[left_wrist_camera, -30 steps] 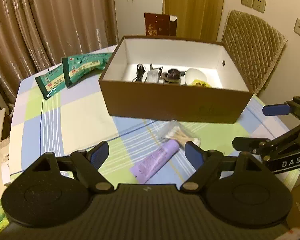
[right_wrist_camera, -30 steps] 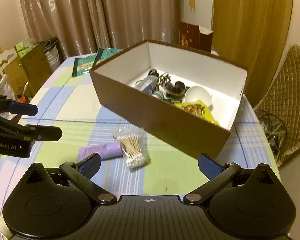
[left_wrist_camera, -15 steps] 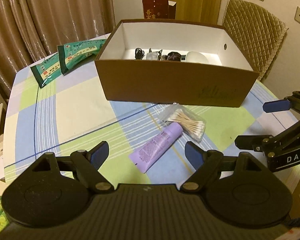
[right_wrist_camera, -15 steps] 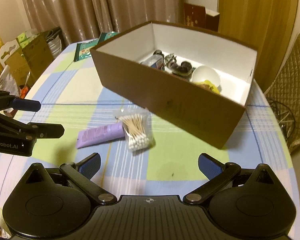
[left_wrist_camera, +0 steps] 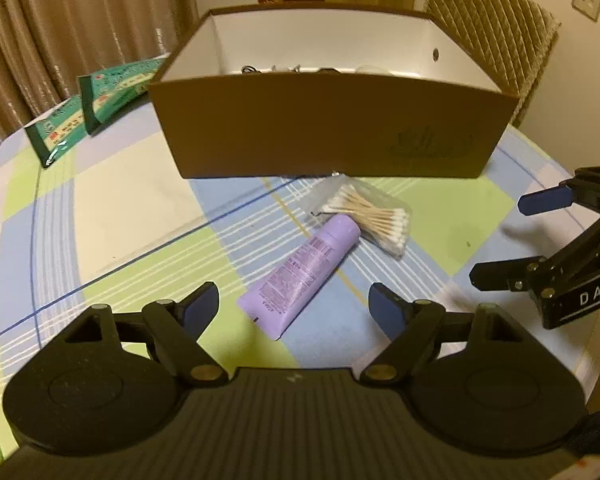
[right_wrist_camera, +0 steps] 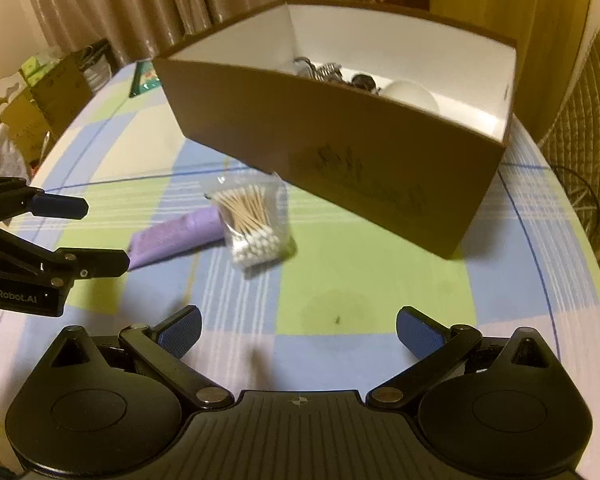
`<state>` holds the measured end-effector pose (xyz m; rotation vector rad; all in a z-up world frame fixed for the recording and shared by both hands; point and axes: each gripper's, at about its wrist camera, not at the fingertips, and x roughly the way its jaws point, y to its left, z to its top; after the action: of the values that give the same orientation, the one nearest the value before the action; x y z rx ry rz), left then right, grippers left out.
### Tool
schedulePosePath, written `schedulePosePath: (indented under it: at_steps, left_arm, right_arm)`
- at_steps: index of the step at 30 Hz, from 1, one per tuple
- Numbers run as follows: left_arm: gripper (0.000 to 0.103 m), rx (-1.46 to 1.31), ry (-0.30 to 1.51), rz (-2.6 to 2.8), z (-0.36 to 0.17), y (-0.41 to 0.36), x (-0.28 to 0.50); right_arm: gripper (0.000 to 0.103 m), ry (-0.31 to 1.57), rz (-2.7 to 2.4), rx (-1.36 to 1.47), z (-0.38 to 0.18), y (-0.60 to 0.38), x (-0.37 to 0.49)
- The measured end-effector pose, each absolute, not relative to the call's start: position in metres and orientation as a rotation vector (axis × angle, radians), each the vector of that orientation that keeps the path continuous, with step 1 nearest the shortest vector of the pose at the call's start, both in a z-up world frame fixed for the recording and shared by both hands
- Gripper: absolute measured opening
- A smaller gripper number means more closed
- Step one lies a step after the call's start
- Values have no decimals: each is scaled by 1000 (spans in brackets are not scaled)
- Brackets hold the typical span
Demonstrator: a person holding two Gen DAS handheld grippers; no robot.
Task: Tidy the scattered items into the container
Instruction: 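Grasp the purple tube with the left gripper while the right approaches the swab bag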
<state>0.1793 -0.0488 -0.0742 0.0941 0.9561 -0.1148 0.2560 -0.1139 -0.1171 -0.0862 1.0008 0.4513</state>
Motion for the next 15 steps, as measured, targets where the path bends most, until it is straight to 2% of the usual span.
schedulePosePath:
  at_steps: [15]
  left_arm:
    - [66, 183, 1000, -252, -112, -51, 219]
  right_arm:
    - [101, 1066, 378, -62, -137, -130, 269]
